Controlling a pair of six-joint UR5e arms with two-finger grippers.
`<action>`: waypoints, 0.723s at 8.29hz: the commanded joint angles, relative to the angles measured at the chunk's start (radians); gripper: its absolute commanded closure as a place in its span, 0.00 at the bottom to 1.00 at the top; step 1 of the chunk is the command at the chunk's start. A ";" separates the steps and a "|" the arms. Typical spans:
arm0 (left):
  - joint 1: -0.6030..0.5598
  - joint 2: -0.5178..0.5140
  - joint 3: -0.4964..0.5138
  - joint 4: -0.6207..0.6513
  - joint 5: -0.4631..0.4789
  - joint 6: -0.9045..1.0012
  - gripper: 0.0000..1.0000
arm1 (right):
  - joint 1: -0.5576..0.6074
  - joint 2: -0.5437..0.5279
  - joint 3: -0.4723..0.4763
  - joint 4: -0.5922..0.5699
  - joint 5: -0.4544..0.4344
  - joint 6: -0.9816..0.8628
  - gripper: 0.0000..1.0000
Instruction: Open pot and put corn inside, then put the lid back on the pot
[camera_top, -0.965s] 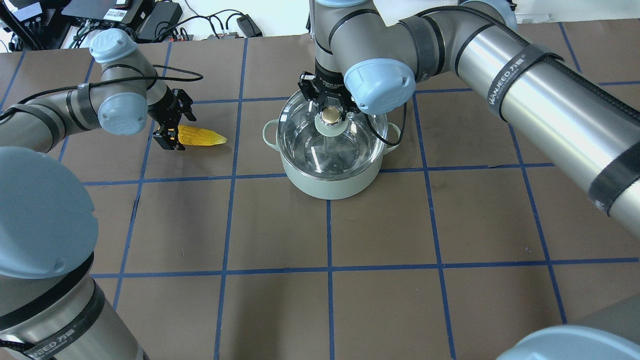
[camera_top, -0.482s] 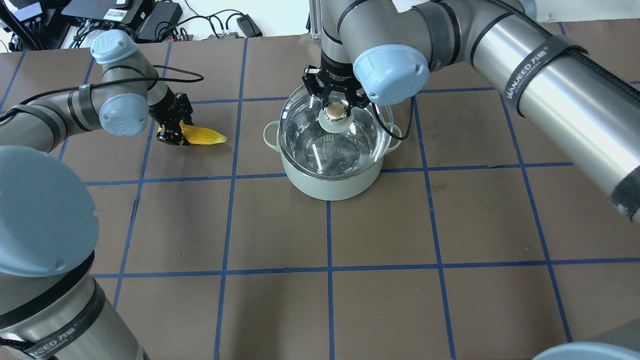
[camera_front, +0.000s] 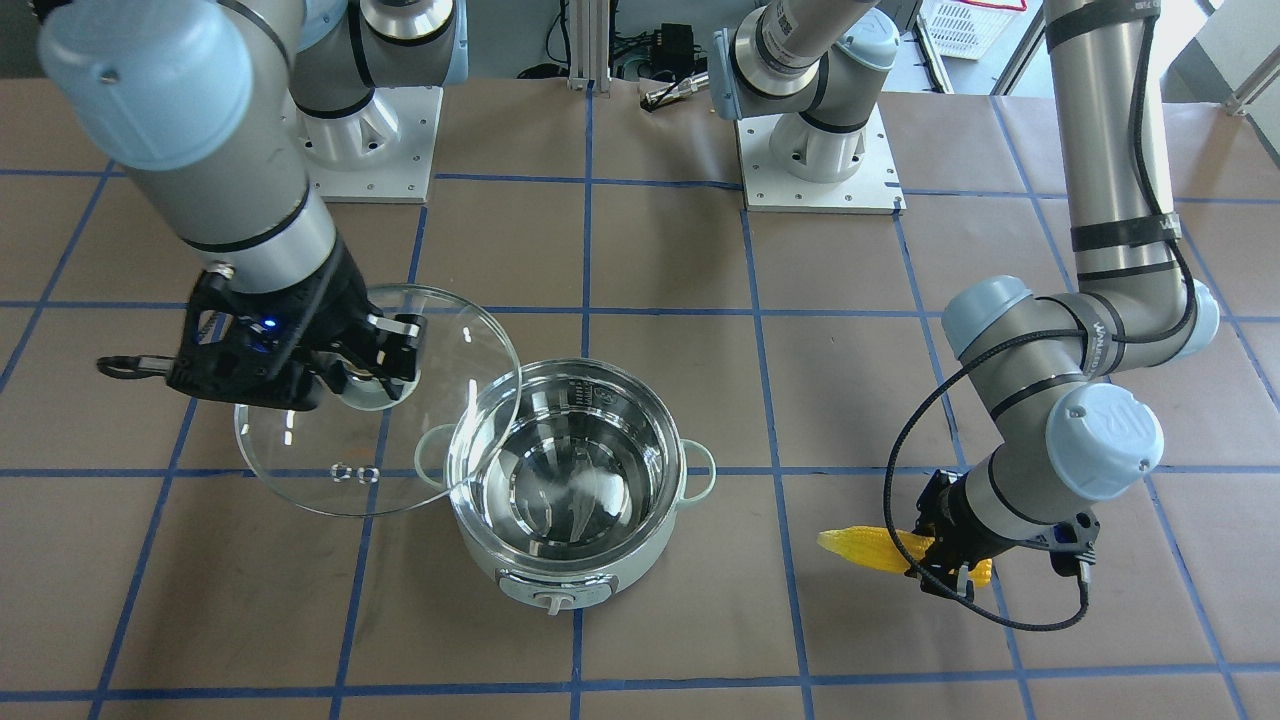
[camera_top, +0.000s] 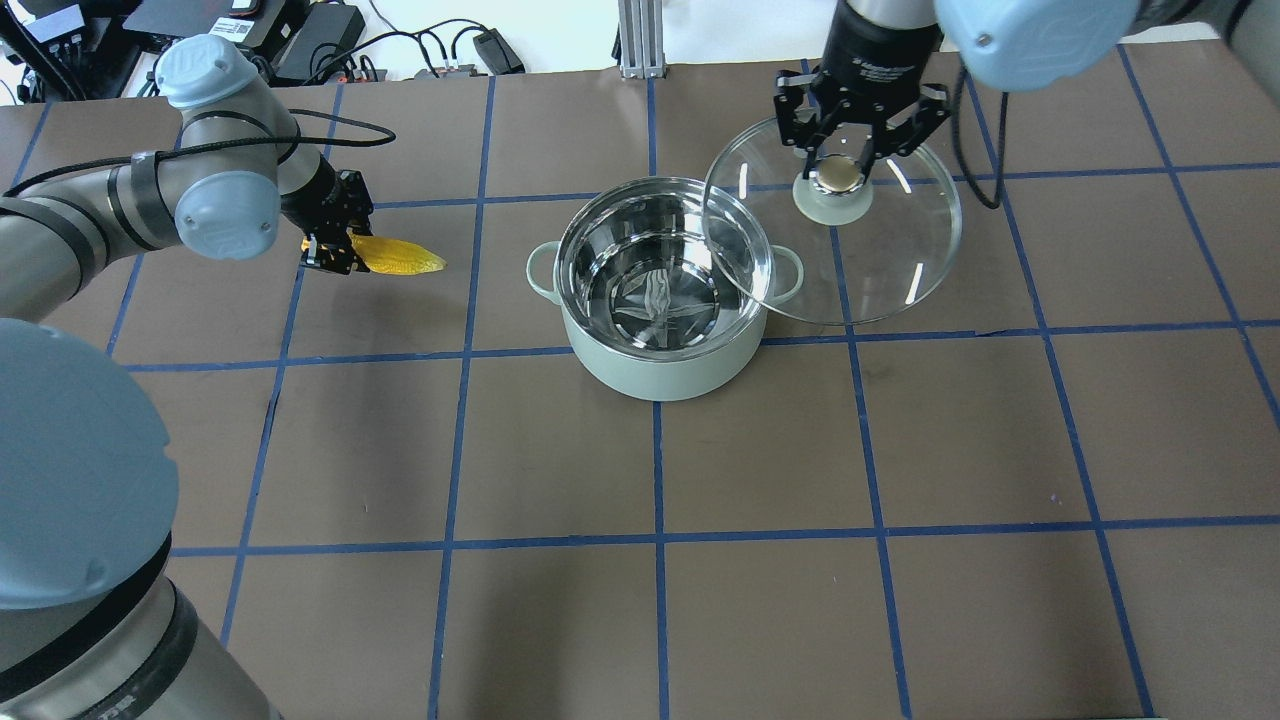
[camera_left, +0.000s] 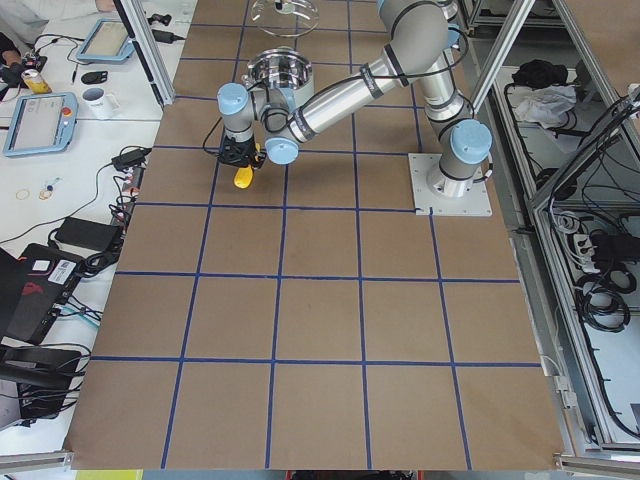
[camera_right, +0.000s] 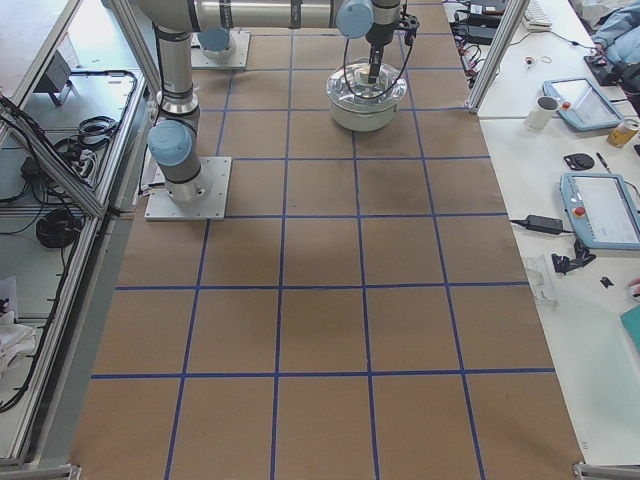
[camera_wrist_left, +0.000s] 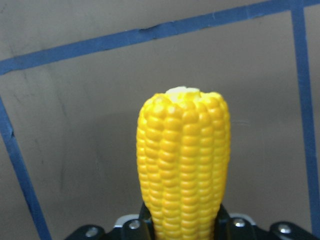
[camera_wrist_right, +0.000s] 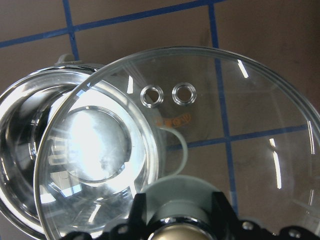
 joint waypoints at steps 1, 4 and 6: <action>-0.014 0.123 0.000 -0.124 -0.006 -0.110 1.00 | -0.186 -0.067 0.000 0.088 -0.037 -0.303 0.69; -0.150 0.231 0.000 -0.123 -0.010 -0.158 1.00 | -0.268 -0.064 0.002 0.090 -0.060 -0.445 0.70; -0.267 0.263 0.038 -0.117 -0.010 -0.223 1.00 | -0.286 -0.059 0.005 0.085 -0.062 -0.483 0.71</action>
